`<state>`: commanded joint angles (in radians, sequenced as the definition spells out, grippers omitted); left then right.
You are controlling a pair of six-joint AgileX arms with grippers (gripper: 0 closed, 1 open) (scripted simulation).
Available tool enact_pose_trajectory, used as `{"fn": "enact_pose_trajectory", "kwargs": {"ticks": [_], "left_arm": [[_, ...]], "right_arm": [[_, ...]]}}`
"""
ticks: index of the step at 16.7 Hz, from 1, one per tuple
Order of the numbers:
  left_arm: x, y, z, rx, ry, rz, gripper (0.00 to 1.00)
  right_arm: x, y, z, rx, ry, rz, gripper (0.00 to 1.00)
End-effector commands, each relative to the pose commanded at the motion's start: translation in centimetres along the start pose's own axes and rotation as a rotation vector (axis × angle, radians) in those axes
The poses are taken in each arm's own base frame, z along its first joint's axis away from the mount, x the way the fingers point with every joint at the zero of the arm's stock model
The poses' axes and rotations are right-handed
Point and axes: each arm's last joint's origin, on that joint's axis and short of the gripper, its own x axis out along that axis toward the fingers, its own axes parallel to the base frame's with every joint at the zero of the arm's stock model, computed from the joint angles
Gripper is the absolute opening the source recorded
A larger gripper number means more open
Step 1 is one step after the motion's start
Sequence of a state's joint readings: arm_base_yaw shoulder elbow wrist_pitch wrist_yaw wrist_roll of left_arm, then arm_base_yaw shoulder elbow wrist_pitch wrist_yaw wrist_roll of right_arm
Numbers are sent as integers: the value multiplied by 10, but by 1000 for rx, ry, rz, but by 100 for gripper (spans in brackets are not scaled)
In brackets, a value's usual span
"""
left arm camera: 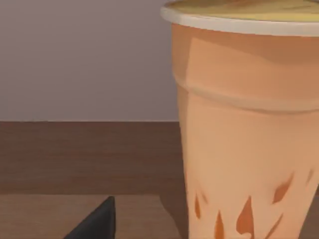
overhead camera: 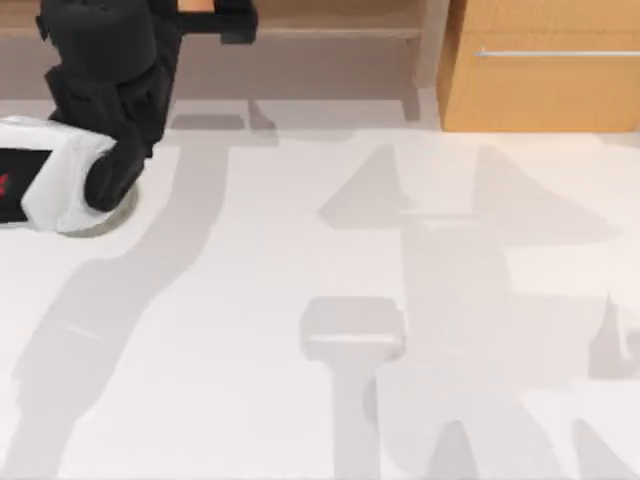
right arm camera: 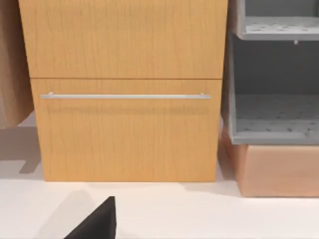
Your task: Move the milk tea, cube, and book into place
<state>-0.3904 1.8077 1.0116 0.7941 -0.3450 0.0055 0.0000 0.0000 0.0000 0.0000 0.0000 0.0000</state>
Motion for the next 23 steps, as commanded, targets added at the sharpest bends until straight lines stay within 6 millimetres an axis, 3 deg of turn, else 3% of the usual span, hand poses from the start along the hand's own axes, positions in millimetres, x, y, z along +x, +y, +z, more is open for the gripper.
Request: {"fn": "enact_pose_trajectory", "kwargs": {"ticks": [3,10,19,23], "left_arm": [[12,-12,-11,-3,-8,0,100],[16,-11,-12,-2,-5,1,100],[86,-13,-10,-4,-11,0,100],[93,-13,-11,-3,-9,0,100]], "right_arm": [[0,0,0,0,0,0,100],[0,0,0,0,0,0,100],[0,0,0,0,0,0,100],[0,0,0,0,0,0,100]]}}
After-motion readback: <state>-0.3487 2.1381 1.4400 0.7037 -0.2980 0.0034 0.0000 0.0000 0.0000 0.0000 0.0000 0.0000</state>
